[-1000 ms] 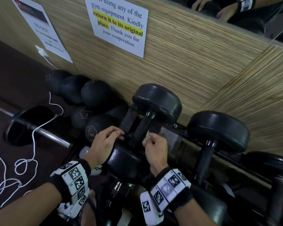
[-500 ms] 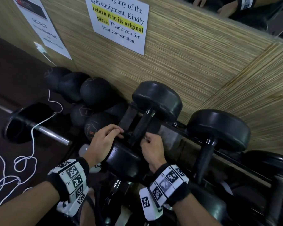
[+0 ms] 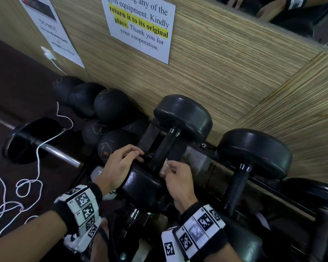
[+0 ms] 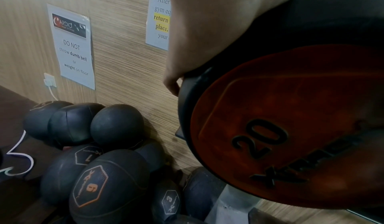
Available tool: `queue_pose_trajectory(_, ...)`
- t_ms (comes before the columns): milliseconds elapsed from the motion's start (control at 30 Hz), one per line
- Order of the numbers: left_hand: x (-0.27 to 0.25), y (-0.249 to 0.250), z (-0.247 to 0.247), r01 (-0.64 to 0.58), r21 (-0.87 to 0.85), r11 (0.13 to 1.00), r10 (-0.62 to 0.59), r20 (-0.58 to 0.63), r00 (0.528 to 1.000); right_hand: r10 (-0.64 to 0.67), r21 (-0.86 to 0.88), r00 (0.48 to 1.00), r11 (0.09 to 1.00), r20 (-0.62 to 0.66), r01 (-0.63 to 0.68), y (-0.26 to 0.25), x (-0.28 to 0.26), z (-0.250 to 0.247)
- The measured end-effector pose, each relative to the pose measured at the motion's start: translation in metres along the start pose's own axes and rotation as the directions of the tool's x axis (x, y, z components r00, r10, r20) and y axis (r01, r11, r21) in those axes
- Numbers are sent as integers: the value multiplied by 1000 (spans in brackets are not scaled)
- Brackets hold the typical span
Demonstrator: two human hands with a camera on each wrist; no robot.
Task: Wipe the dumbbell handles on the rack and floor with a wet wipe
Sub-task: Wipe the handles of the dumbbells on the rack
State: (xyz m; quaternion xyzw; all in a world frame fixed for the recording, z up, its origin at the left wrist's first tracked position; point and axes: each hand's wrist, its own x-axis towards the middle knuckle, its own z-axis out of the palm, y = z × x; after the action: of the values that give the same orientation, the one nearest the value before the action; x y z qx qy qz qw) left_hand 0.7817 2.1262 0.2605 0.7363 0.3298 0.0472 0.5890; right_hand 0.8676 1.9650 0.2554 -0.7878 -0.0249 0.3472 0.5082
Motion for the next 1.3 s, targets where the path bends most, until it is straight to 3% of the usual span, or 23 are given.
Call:
queue_pose_trajectory(133, 0, 1, 0, 3, 2, 1000, -3, 4, 1000, -27, 105, 974, 993, -227, 52, -31, 15, 1)
queue_pose_trajectory(233, -1, 1, 0, 4, -4, 1000, -4, 9, 1000, -56, 164, 957, 981, -286, 107, -47, 20, -2)
queue_pose_trajectory(367, -1, 0, 1, 2, -16, 1000, -2, 3, 1000, -111, 75, 968, 989, -223, 131, -39, -7, -2)
queue_pose_trajectory(500, -1, 1, 1, -2, -32, 999, 2, -10, 1000, -227, -232, 970, 952, -88, 201, -32, -25, 4)
queue_pose_trajectory(567, -1, 1, 2, -2, -37, 999, 2, -8, 1000, -270, -282, 949, 934, -160, 218, -38, -16, -2)
queue_pose_trajectory(667, -1, 1, 0, -1, -27, 1000, 1, 6, 1000, -326, -237, 874, 938, -361, 252, -51, 4, -19)
queue_pose_trajectory(733, -1, 0, 0, -2, -26, 1000, 2, 11, 1000, -329, -213, 846, 942, -419, 261, -57, 16, -22)
queue_pose_trajectory(900, 0, -1, 0, 6, -14, 1000, -5, 14, 1000, -322, -308, 904, 922, -281, 232, -55, 21, -15)
queue_pose_trajectory(1033, -1, 0, 0, 4, -26, 1000, -4, 2, 1000, -329, -376, 944, 878, -23, 297, -44, -9, 1)
queue_pose_trajectory(1100, -1, 0, 0, 3, -31, 1000, -3, -4, 1000, -298, -408, 954, 867, 35, 286, -45, -14, 5)
queue_pose_trajectory(1200, -2, 1, 0, 6, -18, 1000, -6, -12, 1000, -377, -517, 924, 803, -53, 298, -55, -2, -2)
queue_pose_trajectory(1300, -4, 2, 0, 17, -22, 1000, -18, -8, 1000, -401, -445, 892, 851, -210, 278, -65, 16, -10)
